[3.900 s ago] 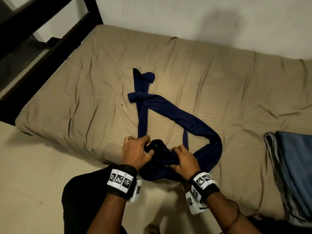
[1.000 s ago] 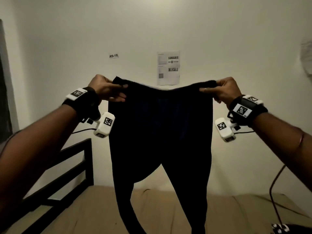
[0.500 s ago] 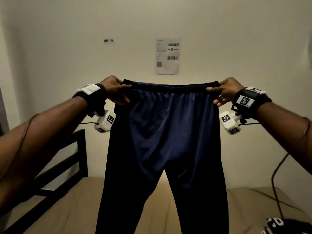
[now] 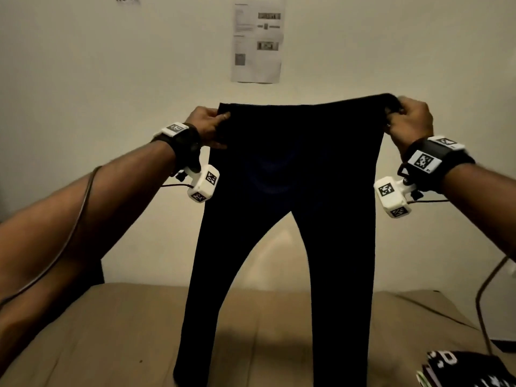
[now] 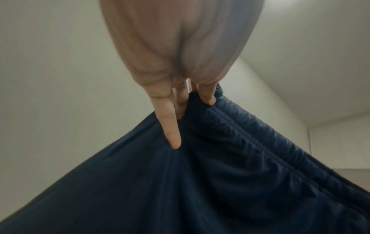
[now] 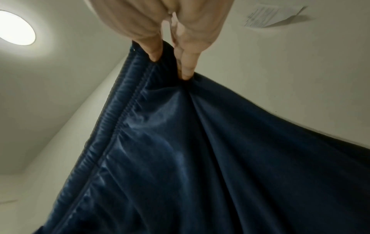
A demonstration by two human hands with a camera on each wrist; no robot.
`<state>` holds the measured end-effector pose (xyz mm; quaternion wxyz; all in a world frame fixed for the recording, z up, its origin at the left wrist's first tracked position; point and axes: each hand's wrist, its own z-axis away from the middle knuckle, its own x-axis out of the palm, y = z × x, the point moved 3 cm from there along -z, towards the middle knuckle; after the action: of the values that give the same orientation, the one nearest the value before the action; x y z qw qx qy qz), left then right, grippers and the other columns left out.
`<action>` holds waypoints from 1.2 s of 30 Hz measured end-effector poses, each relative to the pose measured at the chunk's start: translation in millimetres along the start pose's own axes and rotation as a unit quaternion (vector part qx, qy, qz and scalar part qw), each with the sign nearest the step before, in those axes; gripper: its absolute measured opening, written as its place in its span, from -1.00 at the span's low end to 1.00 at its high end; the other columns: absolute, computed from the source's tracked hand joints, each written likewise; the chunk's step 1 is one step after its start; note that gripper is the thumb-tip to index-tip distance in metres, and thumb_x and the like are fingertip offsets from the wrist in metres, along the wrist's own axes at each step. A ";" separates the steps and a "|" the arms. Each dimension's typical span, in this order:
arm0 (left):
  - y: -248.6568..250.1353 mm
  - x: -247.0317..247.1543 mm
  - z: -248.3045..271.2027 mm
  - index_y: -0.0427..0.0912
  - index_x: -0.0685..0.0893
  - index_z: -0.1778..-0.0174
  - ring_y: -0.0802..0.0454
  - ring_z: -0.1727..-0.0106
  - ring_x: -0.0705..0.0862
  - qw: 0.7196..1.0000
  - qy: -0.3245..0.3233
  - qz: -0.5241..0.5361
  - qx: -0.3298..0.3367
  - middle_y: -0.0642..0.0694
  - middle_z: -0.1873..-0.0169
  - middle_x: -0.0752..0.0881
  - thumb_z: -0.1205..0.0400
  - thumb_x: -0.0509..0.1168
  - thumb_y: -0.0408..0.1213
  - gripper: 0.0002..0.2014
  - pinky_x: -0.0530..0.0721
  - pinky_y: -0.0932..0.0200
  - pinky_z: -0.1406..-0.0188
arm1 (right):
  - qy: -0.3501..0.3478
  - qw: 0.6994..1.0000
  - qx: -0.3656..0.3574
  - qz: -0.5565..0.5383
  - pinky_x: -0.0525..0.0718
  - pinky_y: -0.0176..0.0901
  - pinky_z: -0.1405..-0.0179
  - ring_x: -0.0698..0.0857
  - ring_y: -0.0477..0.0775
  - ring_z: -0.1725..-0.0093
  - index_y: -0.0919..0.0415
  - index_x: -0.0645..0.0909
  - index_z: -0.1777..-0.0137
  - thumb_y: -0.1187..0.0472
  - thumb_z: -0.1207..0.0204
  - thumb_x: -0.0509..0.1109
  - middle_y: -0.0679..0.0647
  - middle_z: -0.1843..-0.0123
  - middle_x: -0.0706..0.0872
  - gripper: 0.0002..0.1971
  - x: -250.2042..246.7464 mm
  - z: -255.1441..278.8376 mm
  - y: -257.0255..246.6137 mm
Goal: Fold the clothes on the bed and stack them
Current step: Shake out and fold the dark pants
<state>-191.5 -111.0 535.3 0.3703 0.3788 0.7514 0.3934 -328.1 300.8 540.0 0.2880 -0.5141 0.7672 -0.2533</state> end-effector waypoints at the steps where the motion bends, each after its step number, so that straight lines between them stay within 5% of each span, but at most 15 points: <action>1: 0.7 7.0 -3.3 -0.33 0.62 -0.44 -0.31 -0.13 0.75 1.000 -0.007 0.024 0.005 -0.31 -0.19 0.69 -0.81 0.26 -0.17 -0.63 0.83 -0.24 0.13 | 0.014 1.000 -0.008 -0.011 0.76 0.25 -0.04 0.73 0.08 0.09 -0.08 0.70 0.16 -0.02 -0.36 0.31 0.02 0.17 0.76 -0.84 -7.2 5.8 -6.7; 4: 0.8 16.6 -4.9 -0.29 0.61 -0.45 -0.33 -0.15 0.70 0.996 -0.022 0.090 0.017 -0.27 -0.22 0.68 -0.83 0.23 -0.20 -0.67 0.83 -0.25 0.08 | 0.022 0.998 -0.037 -0.041 0.75 0.34 -0.08 0.71 -0.01 0.09 -0.07 0.74 0.07 -0.08 -0.39 0.38 -0.07 0.15 0.77 -0.79 -22.9 15.1 -16.8; 8: -21.0 -5.2 23.8 -0.27 0.60 -0.48 -0.23 -0.08 0.73 0.991 -0.026 0.129 0.028 -0.21 -0.16 0.67 -0.84 0.20 -0.18 -0.65 0.84 -0.22 0.00 | -0.002 0.995 -0.089 -0.056 0.72 0.39 -0.18 0.80 0.24 -0.13 -0.06 0.79 -0.05 -0.31 -0.42 0.54 0.02 0.00 0.83 -0.62 -31.4 59.8 -55.0; 12: -69.8 -45.9 85.2 -0.23 0.62 -0.46 -0.29 -0.17 0.77 0.989 -0.041 0.145 -0.015 -0.22 -0.26 0.69 -0.86 0.13 -0.24 -0.69 0.84 -0.25 -0.04 | -0.003 0.991 -0.133 0.009 0.62 0.26 -0.33 0.69 0.19 -0.27 -0.04 0.80 -0.09 0.05 -0.41 0.41 -0.03 -0.17 0.74 -0.73 -17.1 172.8 -103.0; 16: -173.1 -94.3 178.8 -0.32 0.65 -0.28 -0.44 -0.17 0.78 0.978 -0.001 0.165 -0.131 -0.27 -0.16 0.72 -0.78 0.05 -0.35 -0.69 0.84 -0.15 0.09 | -0.160 0.966 -0.204 -0.022 0.59 0.09 -0.25 0.69 0.19 -0.19 0.21 0.80 -0.06 0.19 -0.38 0.36 0.06 -0.11 0.77 -0.70 48.4 327.2 -94.4; 19: -283.3 -130.6 271.2 -0.24 0.60 0.02 -0.37 0.18 0.86 0.948 0.093 0.173 -0.250 -0.16 0.11 0.69 -0.76 0.00 -0.27 -0.73 0.87 -0.08 0.27 | -0.297 0.944 -0.133 -0.059 0.65 0.05 0.13 0.72 0.07 0.16 0.16 0.73 0.06 0.08 -0.35 0.38 -0.01 0.18 0.75 -0.77 121.4 473.4 -55.0; 22: -400.6 -170.3 371.0 -0.13 0.53 0.21 -0.12 0.46 0.71 0.902 0.165 0.124 -0.380 -0.12 0.32 0.57 -0.75 0.12 0.15 -0.57 0.73 0.01 0.46 | -0.421 0.902 -0.072 -0.060 0.66 0.04 0.21 0.67 -0.01 0.23 0.03 0.61 0.13 0.15 -0.24 0.47 -0.14 0.21 0.68 -0.80 192.2 629.3 -14.6; 24: -477.3 -197.7 436.9 -0.14 0.55 0.37 -0.08 0.50 0.61 0.874 0.175 0.028 -0.453 -0.13 0.50 0.58 -0.55 0.39 0.33 -0.45 0.65 0.08 0.39 | -0.515 0.854 -0.028 -0.059 0.68 0.00 0.19 0.66 -0.02 0.17 -0.02 0.56 0.09 0.16 -0.20 0.45 -0.14 0.16 0.67 -0.74 232.0 727.7 4.7; 27: -576.7 -224.3 531.8 -0.19 0.71 0.39 -0.12 0.25 0.72 0.837 0.125 -0.111 -0.520 -0.19 0.39 0.74 -0.38 0.70 -0.33 -0.75 0.81 -0.12 0.09 | -0.652 0.758 0.015 -0.009 0.68 0.05 0.09 0.67 0.09 -0.02 -0.06 0.53 -0.05 0.16 -0.25 0.38 -0.06 0.01 0.70 -0.66 268.6 839.8 35.0; 30: -624.0 -235.0 582.2 -0.35 0.79 -0.02 -0.12 -0.04 0.70 0.827 0.164 -0.102 -0.529 -0.26 0.02 0.77 -0.41 0.55 -0.68 -0.69 0.78 0.24 0.10 | -0.733 0.679 0.009 0.039 0.62 0.03 -0.01 0.63 0.16 -0.19 0.01 0.55 -0.23 0.25 -0.32 0.38 0.03 -0.16 0.66 -0.56 288.7 902.7 51.9; 33: -640.9 -248.8 593.4 -0.38 0.70 -0.22 -0.12 -0.04 0.69 0.828 0.258 -0.059 -0.495 -0.25 -0.03 0.75 -0.45 0.41 -0.81 -0.55 0.75 0.21 0.06 | -0.732 0.680 0.024 0.028 0.61 0.00 0.06 0.62 0.12 -0.15 0.03 0.57 -0.20 0.19 -0.34 0.39 0.00 -0.13 0.62 -0.61 298.1 927.6 58.9; 36: -650.6 -261.6 587.1 -0.22 0.74 -0.02 -0.08 0.19 0.72 0.824 0.304 -0.016 -0.478 -0.14 0.21 0.81 -0.47 0.35 -0.78 -0.61 0.77 0.26 0.33 | -0.675 0.737 0.012 -0.024 0.50 -0.15 0.25 0.61 -0.02 0.01 -0.02 0.55 -0.11 0.16 -0.29 0.41 -0.11 0.00 0.60 -0.65 306.7 934.4 52.8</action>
<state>244.1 -416.3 -208.6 0.2641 0.0039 0.5500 0.7923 200.4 -54.2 -211.5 0.7304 -0.5647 0.3559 0.1446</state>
